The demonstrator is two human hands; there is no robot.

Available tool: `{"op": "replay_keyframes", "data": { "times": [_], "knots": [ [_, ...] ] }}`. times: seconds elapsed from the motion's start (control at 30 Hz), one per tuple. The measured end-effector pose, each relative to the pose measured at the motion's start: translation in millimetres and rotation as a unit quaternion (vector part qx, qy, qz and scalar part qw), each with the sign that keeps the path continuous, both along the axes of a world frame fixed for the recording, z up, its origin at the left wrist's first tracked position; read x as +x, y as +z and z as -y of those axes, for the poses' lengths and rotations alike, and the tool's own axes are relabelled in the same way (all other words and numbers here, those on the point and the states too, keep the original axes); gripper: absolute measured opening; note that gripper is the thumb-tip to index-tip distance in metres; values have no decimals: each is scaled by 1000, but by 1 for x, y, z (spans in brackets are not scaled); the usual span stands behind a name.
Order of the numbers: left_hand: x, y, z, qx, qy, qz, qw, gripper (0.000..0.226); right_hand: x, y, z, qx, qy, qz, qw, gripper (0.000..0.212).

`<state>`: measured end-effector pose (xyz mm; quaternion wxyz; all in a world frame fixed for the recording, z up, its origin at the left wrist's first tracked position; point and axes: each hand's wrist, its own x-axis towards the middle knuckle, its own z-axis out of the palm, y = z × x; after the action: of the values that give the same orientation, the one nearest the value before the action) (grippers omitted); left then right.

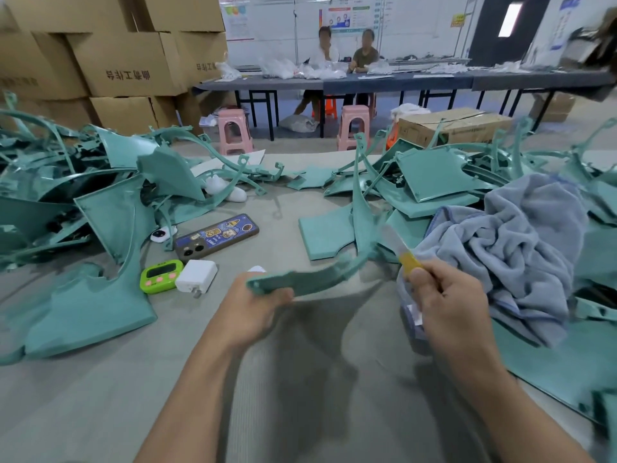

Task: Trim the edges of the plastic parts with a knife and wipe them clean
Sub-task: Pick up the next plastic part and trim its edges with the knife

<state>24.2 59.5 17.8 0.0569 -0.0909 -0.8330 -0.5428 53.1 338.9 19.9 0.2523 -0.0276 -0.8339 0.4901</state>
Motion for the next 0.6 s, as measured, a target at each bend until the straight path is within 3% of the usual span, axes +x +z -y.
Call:
{"op": "replay_keyframes", "data": {
  "times": [0.07, 0.13, 0.2, 0.3, 0.37, 0.43, 0.5, 0.57, 0.6],
  "knots": [
    [6, 0, 11, -115, -73, -39, 990, 46, 3, -1, 7, -17, 33, 31, 999, 24],
    [11, -2, 17, -151, -53, -55, 986, 62, 4, -3, 13, 23, 61, 84, 994, 25],
    [9, -8, 20, -103, 51, -61, 991, 54, 4, -6, 18, 105, 61, 140, 983, 32],
    [7, -6, 21, 81, 221, -25, 972, 32, 1, -7, 28, 191, 24, 180, 965, 39],
    [10, 4, 17, 138, 247, -64, 957, 43, -4, -4, 33, 210, 0, 188, 960, 39],
    [20, 16, 2, 168, 189, -71, 965, 33, -10, -1, 34, 222, -21, 201, 954, 40],
    [30, 20, -11, 117, 103, -60, 986, 26, -14, 0, 30, 238, -45, 209, 947, 40],
    [36, 19, -17, -50, 28, -39, 998, 39, -15, 0, 25, 231, -64, 207, 948, 40],
    [36, 17, -19, -161, -9, -28, 987, 52, -15, 0, 24, 221, -66, 201, 952, 40]
  ]
}}
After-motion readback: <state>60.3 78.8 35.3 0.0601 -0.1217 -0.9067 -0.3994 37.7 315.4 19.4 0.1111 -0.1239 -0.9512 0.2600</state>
